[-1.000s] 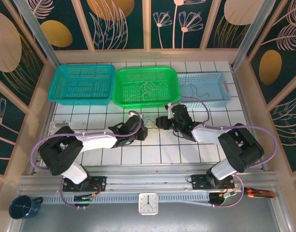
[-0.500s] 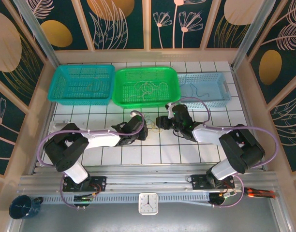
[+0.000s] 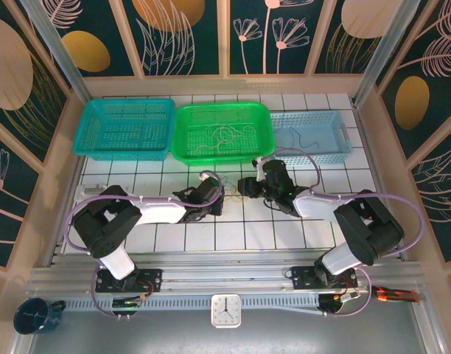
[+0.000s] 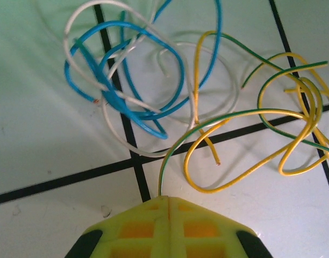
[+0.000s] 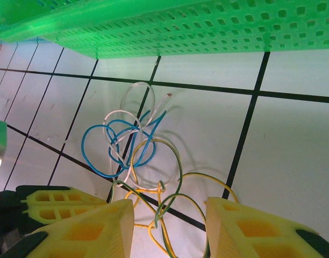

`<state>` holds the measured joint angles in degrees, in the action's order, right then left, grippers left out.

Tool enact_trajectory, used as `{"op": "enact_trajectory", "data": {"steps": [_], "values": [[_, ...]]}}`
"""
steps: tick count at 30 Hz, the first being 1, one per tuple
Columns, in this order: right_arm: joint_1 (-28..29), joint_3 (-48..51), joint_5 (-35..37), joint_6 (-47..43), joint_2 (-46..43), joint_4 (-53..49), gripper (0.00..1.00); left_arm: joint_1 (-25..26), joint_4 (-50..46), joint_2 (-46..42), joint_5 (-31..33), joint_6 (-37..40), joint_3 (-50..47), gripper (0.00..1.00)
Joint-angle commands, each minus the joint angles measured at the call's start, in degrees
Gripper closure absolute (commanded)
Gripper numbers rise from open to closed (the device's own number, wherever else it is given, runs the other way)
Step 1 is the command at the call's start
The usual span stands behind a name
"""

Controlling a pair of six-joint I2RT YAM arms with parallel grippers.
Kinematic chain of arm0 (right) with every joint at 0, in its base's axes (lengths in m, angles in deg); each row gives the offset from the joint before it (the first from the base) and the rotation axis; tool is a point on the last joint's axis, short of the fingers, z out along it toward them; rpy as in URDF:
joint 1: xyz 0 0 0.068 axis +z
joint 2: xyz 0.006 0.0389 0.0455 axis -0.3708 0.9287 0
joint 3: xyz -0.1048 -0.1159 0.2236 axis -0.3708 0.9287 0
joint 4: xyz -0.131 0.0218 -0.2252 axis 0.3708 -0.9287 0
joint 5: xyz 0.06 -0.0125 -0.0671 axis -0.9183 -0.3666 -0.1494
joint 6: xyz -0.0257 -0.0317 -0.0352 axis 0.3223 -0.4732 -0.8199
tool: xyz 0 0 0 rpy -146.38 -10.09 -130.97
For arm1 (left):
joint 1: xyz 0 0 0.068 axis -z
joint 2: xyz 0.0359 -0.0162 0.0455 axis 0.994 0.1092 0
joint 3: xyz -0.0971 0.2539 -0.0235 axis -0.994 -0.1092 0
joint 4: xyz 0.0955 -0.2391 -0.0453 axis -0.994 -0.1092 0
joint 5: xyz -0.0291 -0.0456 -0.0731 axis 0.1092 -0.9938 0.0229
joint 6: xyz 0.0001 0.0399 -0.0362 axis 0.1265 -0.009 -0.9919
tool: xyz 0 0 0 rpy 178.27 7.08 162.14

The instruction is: Untangle the cables

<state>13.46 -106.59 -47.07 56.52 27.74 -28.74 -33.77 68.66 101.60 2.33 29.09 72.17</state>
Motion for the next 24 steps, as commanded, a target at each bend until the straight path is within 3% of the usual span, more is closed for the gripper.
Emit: {"op": "enact_trajectory", "data": {"steps": [1,14,24], "values": [[-0.2,1.0,0.4,1.0,-2.0,1.1,0.6,0.4,-0.6,0.0,0.5,0.3,1.4,1.0],[-0.3,-0.1,-2.1,0.4,-6.4,2.6,0.58,0.4,-7.1,-14.6,-2.9,2.5,6.6,1.0],[-0.2,3.2,-8.1,-2.5,-11.6,10.8,0.48,0.4,-6.5,-21.6,-8.0,0.4,10.1,1.0]]}}
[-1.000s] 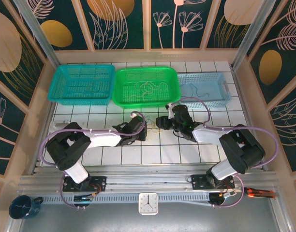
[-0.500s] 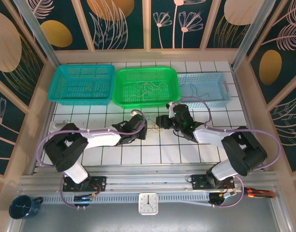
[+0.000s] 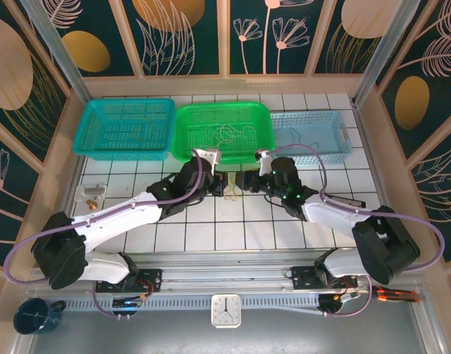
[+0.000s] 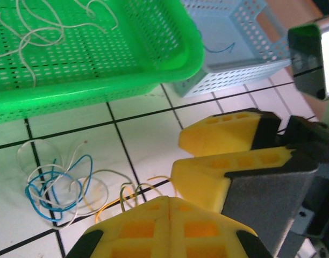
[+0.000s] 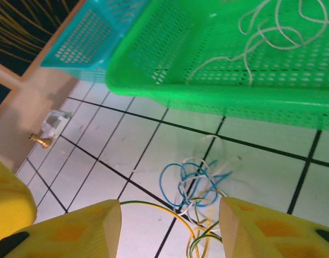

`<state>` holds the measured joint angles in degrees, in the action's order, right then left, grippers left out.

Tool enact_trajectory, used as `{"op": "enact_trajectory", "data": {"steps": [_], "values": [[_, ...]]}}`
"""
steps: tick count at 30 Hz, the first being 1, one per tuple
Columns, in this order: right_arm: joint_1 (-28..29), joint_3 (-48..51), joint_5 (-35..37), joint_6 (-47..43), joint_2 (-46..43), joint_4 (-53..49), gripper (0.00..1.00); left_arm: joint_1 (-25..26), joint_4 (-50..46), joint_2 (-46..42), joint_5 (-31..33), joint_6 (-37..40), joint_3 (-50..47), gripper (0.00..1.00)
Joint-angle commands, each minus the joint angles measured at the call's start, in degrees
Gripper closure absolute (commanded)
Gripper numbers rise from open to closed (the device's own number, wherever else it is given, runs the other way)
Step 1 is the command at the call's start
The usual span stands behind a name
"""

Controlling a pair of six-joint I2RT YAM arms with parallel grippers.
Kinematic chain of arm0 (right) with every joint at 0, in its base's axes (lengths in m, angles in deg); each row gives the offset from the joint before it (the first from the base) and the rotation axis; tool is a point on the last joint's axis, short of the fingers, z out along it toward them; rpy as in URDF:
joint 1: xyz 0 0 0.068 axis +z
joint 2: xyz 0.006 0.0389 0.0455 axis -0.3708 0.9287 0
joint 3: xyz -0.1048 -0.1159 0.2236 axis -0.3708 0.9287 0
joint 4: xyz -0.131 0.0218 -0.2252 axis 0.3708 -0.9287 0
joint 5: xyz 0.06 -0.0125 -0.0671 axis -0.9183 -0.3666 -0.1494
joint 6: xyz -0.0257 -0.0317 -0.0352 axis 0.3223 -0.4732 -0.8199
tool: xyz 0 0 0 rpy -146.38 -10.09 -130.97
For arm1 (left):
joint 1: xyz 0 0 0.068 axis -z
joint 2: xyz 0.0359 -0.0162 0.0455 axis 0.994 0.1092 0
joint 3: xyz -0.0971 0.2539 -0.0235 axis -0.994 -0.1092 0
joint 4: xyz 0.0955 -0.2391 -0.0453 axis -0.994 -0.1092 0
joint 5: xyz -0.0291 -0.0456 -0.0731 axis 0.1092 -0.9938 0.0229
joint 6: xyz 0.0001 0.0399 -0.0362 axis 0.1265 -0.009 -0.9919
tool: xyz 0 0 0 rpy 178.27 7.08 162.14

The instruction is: Untangle the cables

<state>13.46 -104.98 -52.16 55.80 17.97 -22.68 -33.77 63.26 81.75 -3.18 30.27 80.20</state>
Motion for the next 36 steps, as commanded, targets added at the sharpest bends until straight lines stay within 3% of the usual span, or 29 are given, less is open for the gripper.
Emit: {"op": "enact_trajectory", "data": {"steps": [1,10,30,34,36], "values": [[-0.3,1.8,-4.2,-1.9,-2.1,5.6,0.48,0.4,-1.1,-2.2,-3.0,-1.0,2.5,1.0],[1.1,1.9,-9.3,-2.7,-0.8,9.7,0.47,0.4,0.1,-3.9,-5.6,-2.7,4.4,1.0],[4.5,-0.7,-6.9,-1.9,8.0,15.6,0.47,0.4,4.2,-5.5,-7.3,-5.7,7.4,1.0],[4.5,-0.9,-5.8,-0.8,11.0,18.0,0.52,0.3,5.7,-6.1,-7.6,-6.4,7.6,1.0],[4.5,-0.5,-5.4,0.2,12.9,19.6,0.59,0.3,6.4,-6.7,-7.4,-6.7,8.0,1.0]]}}
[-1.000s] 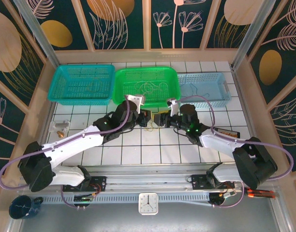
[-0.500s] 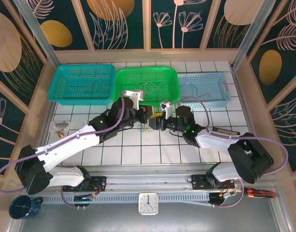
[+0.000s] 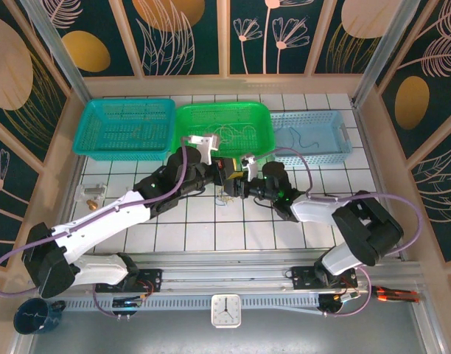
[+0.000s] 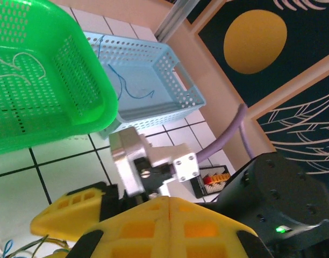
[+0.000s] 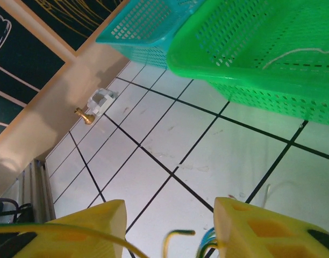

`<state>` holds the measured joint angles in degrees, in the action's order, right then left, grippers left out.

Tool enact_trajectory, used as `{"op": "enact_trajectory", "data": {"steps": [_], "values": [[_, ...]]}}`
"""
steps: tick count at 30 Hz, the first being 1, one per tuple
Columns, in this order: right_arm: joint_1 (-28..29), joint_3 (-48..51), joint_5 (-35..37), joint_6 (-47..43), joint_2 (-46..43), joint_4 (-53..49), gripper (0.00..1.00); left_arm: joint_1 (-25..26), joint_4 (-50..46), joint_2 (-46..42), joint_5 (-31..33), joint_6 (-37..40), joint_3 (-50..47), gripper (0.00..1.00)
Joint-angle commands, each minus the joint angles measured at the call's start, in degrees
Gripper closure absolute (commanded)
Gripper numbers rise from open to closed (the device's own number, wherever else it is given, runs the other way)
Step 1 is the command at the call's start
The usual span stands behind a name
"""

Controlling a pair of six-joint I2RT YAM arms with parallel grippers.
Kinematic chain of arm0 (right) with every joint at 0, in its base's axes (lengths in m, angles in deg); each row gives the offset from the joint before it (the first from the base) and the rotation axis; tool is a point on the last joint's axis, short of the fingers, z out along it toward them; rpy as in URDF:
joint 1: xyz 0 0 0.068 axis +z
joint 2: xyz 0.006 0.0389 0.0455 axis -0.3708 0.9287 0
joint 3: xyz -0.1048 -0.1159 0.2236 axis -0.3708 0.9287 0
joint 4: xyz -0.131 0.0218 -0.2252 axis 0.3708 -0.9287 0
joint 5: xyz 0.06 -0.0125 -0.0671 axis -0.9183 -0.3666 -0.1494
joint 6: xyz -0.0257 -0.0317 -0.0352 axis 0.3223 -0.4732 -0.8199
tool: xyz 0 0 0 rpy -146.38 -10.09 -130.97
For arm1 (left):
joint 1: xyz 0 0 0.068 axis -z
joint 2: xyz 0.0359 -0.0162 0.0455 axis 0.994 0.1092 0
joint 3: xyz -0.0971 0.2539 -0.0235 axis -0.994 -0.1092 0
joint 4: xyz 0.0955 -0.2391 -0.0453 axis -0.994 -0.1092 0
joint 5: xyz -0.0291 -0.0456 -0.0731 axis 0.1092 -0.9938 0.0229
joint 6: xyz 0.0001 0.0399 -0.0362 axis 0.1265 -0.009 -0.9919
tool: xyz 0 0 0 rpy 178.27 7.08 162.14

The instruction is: Untangle the cables

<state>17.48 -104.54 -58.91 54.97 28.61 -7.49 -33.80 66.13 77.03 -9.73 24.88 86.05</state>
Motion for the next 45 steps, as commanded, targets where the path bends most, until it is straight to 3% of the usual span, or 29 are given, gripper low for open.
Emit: {"op": "enact_trajectory", "data": {"steps": [1,3,8,19,24,32,39,45], "values": [[0.4,-0.6,1.4,1.6,3.2,5.3,0.64,0.3,3.7,-2.2,-0.7,-1.5,2.3,1.0],[0.4,0.4,1.5,2.9,4.9,7.6,0.71,0.2,4.0,-2.9,-0.2,-1.6,3.1,1.0],[0.5,3.7,1.8,6.1,8.0,12.3,0.77,-0.3,4.4,-4.4,0.7,-1.4,5.1,1.0],[0.7,8.4,2.8,9.4,11.2,17.0,0.76,-7.5,3.7,-6.7,1.4,0.4,7.9,1.0],[0.8,8.7,3.2,9.0,9.3,15.4,0.71,-12.4,-0.4,-6.8,4.5,5.7,10.5,1.0],[1.0,8.1,4.7,7.2,3.8,9.2,0.53,-27.1,-1.8,-5.1,4.0,10.5,11.5,1.0],[1.0,7.3,7.1,5.3,-2.4,2.6,0.47,-40.9,1.2,0.4,2.8,11.7,10.7,1.0],[0.9,6.5,8.9,4.1,-7.0,-2.3,0.44,-48.0,5.5,8.0,2.4,11.4,10.3,1.0]]}}
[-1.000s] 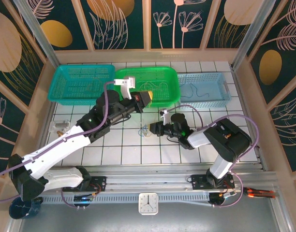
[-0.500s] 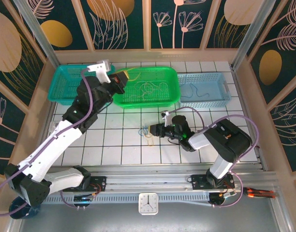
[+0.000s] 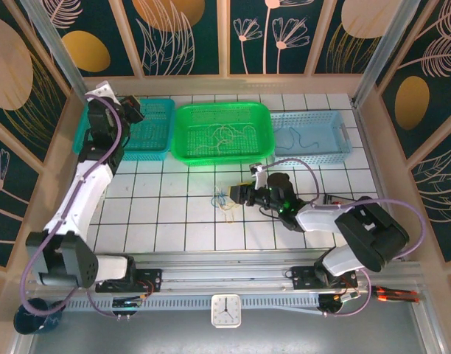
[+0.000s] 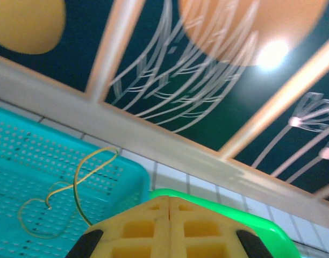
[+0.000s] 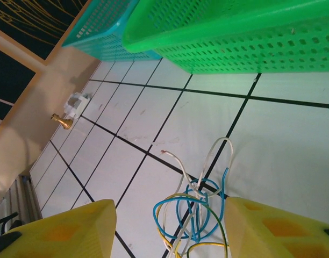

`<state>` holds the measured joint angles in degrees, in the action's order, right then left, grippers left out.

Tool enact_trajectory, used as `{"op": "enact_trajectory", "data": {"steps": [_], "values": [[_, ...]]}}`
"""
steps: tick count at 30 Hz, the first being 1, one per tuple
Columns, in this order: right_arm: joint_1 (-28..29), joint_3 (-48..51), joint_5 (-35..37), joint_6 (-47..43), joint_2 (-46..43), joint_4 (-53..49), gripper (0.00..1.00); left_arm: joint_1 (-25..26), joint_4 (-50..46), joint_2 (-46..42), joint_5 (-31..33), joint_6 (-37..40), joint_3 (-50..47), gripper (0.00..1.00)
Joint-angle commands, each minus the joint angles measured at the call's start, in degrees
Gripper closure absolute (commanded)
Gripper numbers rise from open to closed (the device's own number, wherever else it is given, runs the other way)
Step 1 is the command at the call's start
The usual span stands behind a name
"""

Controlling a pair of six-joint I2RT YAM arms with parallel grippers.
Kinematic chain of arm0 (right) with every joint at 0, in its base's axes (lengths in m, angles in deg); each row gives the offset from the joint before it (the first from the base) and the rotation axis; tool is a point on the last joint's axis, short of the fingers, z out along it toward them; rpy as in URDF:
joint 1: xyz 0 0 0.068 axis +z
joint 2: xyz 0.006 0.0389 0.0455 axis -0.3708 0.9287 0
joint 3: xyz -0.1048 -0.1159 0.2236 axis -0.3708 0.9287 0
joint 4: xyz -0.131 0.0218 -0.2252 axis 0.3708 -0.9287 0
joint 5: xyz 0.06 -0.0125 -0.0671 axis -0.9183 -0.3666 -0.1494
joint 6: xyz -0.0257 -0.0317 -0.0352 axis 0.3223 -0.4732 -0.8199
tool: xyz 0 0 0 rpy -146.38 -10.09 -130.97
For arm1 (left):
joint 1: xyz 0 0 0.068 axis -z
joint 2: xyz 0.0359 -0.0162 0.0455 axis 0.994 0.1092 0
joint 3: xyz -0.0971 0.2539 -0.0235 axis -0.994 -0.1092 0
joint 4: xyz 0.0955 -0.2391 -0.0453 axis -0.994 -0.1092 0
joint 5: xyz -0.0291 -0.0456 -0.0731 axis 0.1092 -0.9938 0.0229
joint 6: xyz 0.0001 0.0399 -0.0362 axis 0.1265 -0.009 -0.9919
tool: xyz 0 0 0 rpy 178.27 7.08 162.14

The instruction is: Untangle the cables

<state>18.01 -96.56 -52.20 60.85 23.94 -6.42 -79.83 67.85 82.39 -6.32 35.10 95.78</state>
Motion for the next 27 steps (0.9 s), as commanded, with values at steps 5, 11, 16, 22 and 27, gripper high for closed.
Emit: {"op": "enact_trajectory", "data": {"steps": [5,11,16,22,27], "values": [[0.4,-2.1,3.5,-2.5,-5.0,-6.9,0.44,-5.1,5.7,9.7,0.4,2.9,1.8,1.0],[0.3,-1.8,4.7,-3.0,-7.3,-9.4,0.43,-7.5,5.9,15.8,1.0,5.2,3.6,0.78],[0.1,-1.5,5.5,-3.4,-8.7,-11.2,0.43,-7.7,5.7,15.6,1.4,6.6,3.7,0.15],[0.0,-2.0,5.4,-3.6,-8.2,-11.7,0.43,-7.7,5.5,13.1,0.9,8.3,3.5,0.01],[0.0,-2.9,4.9,-3.5,-6.8,-11.5,0.43,-7.7,10.7,8.4,-0.5,11.9,-1.9,0.01]]}}
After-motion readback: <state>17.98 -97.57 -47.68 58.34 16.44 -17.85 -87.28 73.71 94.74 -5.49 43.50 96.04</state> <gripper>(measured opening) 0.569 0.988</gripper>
